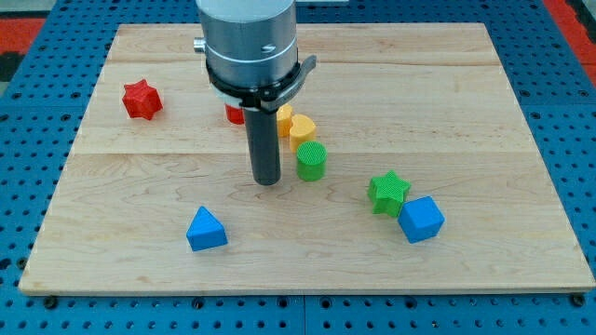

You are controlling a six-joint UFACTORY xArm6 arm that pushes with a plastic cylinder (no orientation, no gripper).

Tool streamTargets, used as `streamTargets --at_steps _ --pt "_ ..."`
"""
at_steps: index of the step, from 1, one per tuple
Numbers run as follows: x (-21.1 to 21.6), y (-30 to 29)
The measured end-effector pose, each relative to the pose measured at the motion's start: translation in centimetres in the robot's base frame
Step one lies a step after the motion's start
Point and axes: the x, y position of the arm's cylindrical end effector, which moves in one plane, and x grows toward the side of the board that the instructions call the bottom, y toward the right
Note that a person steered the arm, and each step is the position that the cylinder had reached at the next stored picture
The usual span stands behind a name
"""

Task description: Slide the blue cube along with green star to the green circle

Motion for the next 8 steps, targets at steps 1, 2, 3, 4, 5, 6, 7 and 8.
streamTargets --at_steps 1,2,3,4,5,6,7,8 --pt "0.0 5.1" --pt "2.1 3.1" --pt "8.0 4.8" --pt "12.0 11.3" --pt "13.8 18.5" --pt "11.2 18.6" --pt "10.7 21.3" --pt "8.3 17.6"
